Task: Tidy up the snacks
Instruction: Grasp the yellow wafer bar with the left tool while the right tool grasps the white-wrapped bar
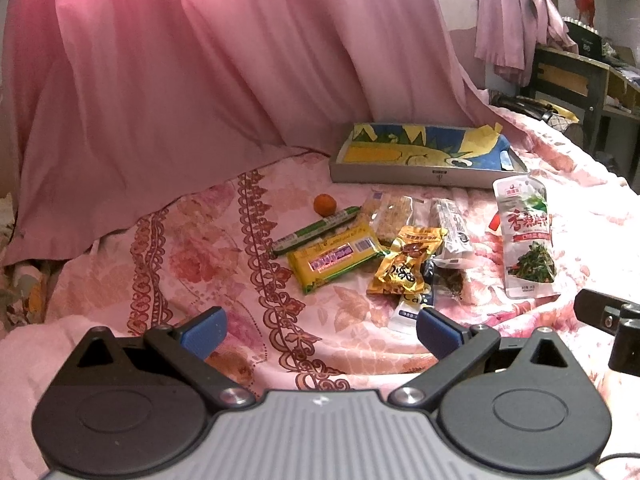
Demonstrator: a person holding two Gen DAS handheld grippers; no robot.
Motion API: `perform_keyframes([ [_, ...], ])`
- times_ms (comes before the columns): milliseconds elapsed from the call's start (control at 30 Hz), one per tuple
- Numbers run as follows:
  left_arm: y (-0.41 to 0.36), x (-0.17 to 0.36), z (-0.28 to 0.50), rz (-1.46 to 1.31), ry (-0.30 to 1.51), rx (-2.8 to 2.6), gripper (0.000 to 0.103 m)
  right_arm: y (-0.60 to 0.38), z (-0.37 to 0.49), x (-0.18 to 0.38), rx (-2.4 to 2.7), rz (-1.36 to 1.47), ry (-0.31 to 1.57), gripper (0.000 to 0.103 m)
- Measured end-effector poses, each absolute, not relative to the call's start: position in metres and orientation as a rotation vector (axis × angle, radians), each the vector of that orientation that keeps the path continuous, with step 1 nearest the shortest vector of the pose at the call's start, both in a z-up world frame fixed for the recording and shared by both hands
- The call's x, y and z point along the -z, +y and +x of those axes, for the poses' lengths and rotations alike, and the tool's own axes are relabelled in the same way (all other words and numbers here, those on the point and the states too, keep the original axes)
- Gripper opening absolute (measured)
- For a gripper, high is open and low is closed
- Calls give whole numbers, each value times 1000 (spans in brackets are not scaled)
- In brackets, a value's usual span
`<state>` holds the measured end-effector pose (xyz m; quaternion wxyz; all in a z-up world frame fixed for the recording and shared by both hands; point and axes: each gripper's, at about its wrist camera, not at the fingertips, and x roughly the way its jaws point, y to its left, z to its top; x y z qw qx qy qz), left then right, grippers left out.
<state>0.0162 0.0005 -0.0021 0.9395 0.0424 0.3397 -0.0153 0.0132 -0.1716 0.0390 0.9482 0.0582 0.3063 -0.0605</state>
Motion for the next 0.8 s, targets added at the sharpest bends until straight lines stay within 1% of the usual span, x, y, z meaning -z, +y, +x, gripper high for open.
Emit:
perform_keyframes([
  [233,6,1,50,60,774,71,103,-173,44,-40,64,125,678,102],
  [467,10,5,103,66,874,135,103,-179,85,-32,21,135,738,103],
  [800,14,20,174,112,966,198,103,-184,137,-22,11,113,770,103],
])
